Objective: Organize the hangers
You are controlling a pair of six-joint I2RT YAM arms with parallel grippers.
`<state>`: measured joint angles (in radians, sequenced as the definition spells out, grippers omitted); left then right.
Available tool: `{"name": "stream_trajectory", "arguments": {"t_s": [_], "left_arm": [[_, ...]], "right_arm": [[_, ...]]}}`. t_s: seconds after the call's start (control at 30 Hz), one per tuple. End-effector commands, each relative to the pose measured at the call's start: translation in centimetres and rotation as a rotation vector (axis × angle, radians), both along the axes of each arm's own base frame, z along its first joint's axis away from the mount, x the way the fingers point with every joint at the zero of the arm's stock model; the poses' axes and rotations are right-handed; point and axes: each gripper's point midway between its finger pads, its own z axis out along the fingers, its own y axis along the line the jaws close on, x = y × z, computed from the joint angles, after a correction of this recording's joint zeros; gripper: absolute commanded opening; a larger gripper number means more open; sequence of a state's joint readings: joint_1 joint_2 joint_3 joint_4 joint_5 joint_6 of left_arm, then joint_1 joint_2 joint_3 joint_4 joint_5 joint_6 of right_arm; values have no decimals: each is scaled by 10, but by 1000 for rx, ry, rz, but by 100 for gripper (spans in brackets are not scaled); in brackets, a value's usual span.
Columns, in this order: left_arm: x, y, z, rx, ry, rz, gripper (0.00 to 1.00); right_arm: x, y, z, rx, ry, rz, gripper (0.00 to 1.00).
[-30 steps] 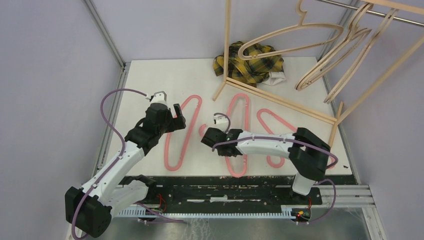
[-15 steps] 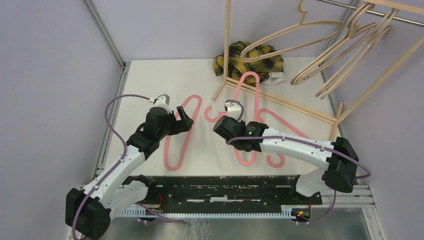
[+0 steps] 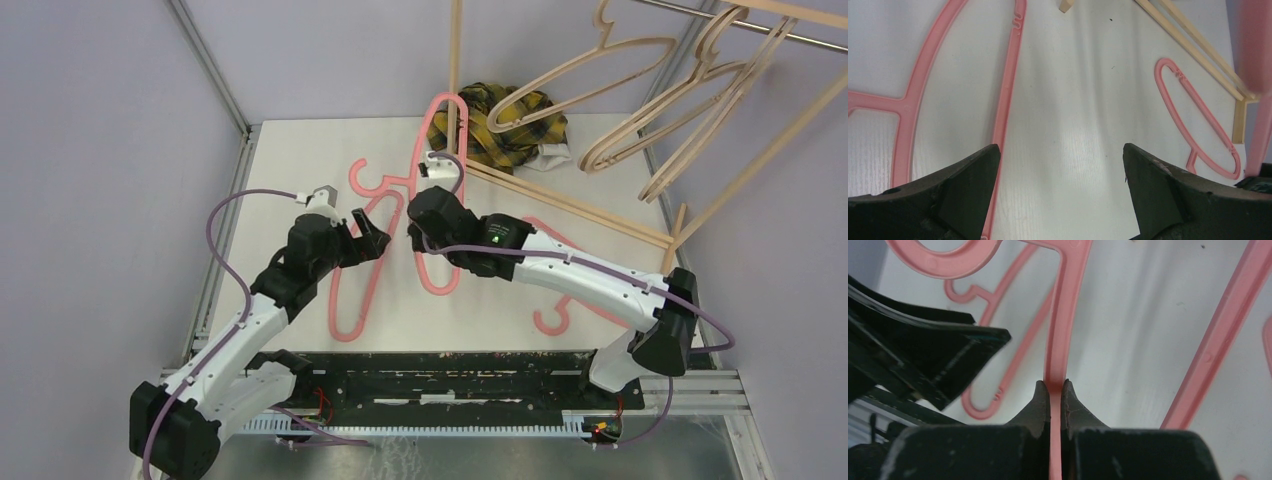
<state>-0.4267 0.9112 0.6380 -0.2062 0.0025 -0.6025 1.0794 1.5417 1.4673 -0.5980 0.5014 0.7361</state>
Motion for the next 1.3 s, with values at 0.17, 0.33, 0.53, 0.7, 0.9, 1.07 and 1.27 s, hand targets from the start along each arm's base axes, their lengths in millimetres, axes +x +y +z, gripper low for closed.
{"name": "stream_trajectory", "arguments": {"t_s": [0.17,0.33,0.53,0.7,0.9,1.07,1.27], "left_arm": [[0,5,29,-14,-70,21,99],[-2,8,34,-9,-82,24,99],[-4,12,39,3,-95,31,99],[-6,16,37,25,-90,36,99],[-4,17,36,38,-86,42,99],[-3,17,32,48,-74,43,99],[-4,19,29,59,-66,47,99]], "right_arm": [[38,7,119,261,-239,-172,1],[61,0,155,280,-329,-233,1],[94,-15,187,351,-385,-310,1],[122,-46,210,405,-433,-394,1],[146,-78,235,499,-489,-434,1],[160,-94,241,545,-501,-452,1],[174,-112,248,585,-525,-474,1]]}}
